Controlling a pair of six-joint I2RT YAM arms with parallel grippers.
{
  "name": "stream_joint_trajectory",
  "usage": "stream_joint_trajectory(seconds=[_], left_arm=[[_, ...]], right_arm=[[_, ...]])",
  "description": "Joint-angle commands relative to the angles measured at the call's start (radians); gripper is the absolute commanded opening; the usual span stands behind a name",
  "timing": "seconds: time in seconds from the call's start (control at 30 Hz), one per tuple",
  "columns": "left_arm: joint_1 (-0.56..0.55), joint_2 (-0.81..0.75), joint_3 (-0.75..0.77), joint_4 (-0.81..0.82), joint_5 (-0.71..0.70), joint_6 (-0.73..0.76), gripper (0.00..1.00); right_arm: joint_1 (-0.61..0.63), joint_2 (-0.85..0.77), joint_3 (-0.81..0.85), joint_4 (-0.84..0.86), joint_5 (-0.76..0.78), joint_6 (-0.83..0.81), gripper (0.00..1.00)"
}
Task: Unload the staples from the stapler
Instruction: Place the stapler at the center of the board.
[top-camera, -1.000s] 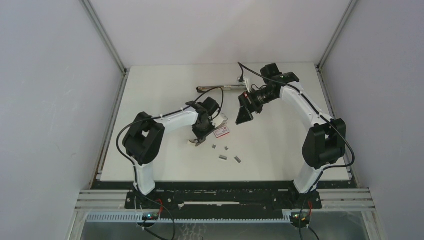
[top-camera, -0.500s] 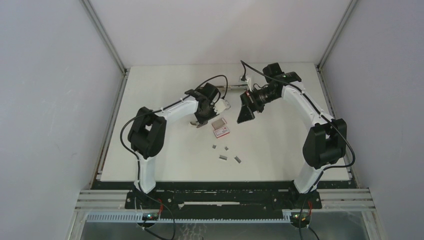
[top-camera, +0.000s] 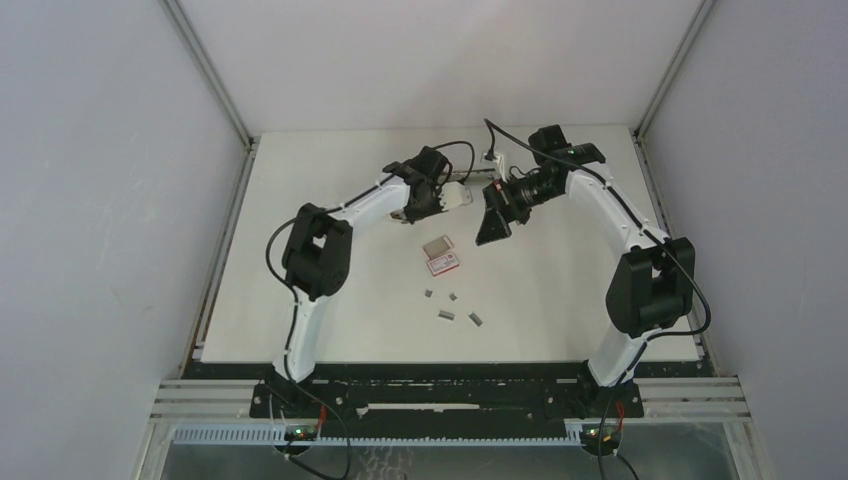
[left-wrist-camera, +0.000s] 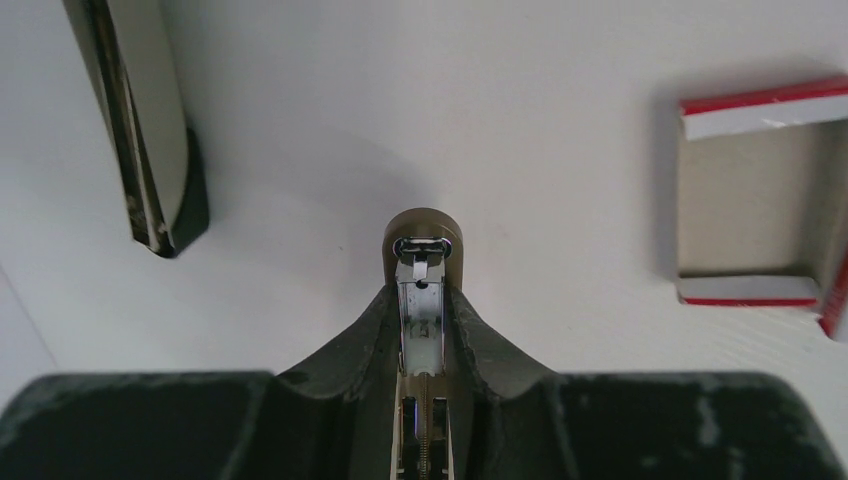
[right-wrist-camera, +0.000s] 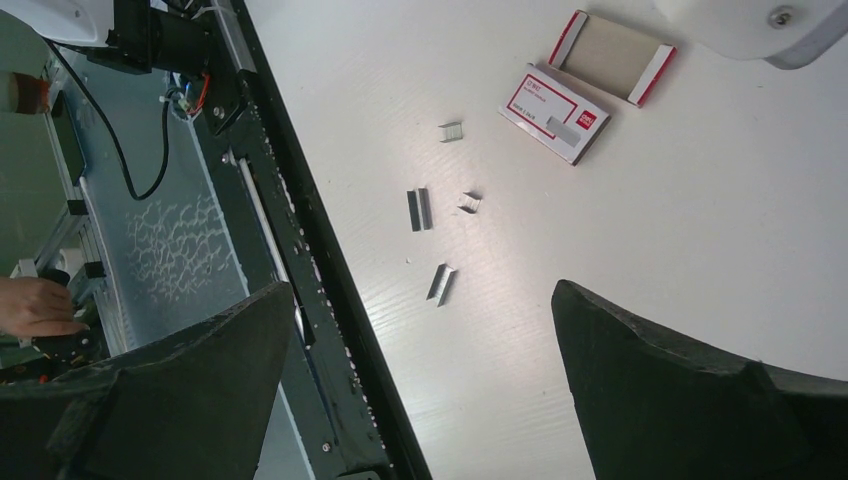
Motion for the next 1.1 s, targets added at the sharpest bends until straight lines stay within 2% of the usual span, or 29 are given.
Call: stream_joint_trajectory(seconds=[0.0,0.3,0.67,1.07], left_arm=[[0.012,0.039,0.112,-0.002,-0.033,0.103,0.26],[0.037,0.109,0.187,-0.023,-0.044,0.213,0.26],[0.044,0.170,0.232,-0.011,-0.069,0.253,0.26],[0.046,0.188,0.231,0.037,-0.118,0.282,0.37]], right_arm=[[-0.011,-0.060,0.002,0.018,-0.028,-0.007,1.00],[-0.017,-0.059,0.001,0.018,-0.031,-0.007,1.00],[-0.018,-0.049,-0.001,0.018,-0.030,-0.009,1.00],[-0.018,-0.048,0.000,0.018,-0.029,-0.010,1.00]])
